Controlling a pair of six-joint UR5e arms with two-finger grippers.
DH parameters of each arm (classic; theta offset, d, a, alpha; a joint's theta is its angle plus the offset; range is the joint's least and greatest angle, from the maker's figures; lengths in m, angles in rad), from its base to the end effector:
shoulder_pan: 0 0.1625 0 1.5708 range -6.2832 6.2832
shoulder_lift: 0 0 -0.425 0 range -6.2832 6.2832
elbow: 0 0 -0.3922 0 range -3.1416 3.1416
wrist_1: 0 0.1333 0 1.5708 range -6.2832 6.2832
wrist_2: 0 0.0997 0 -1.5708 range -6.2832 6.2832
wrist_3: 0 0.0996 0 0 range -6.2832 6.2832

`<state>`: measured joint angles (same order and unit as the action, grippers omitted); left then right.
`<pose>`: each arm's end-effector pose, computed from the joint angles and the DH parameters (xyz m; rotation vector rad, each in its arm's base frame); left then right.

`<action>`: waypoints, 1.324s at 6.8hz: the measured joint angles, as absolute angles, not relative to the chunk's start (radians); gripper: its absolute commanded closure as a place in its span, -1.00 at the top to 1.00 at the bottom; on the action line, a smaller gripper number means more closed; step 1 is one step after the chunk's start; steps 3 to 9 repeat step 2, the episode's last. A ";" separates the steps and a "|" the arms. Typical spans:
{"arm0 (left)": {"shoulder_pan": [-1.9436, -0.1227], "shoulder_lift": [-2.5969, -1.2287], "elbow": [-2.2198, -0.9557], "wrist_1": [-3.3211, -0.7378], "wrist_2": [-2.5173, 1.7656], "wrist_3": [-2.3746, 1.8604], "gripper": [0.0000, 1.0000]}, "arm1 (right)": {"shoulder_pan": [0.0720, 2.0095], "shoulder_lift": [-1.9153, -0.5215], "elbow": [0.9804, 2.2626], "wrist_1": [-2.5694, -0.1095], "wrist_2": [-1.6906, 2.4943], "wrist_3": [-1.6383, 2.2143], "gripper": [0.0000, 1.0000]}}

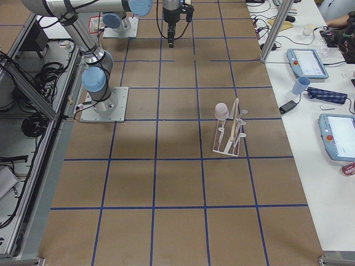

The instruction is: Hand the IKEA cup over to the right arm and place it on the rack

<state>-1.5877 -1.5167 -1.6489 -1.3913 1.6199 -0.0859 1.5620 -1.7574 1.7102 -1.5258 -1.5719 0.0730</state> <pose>-0.1366 -0.4808 0.4946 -0.1125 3.0890 -0.2444 0.1296 -0.4140 0.4992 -0.1284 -3.1379 0.0035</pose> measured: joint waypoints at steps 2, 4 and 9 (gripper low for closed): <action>-1.588 -1.516 -1.651 -1.391 1.620 -0.086 1.00 | 1.563 -1.732 1.689 -1.525 -1.572 0.075 1.00; -1.588 -1.516 -1.651 -1.391 1.620 -0.086 1.00 | 1.563 -1.732 1.689 -1.525 -1.572 0.075 1.00; -1.588 -1.516 -1.651 -1.391 1.620 -0.086 1.00 | 1.563 -1.732 1.689 -1.525 -1.572 0.075 1.00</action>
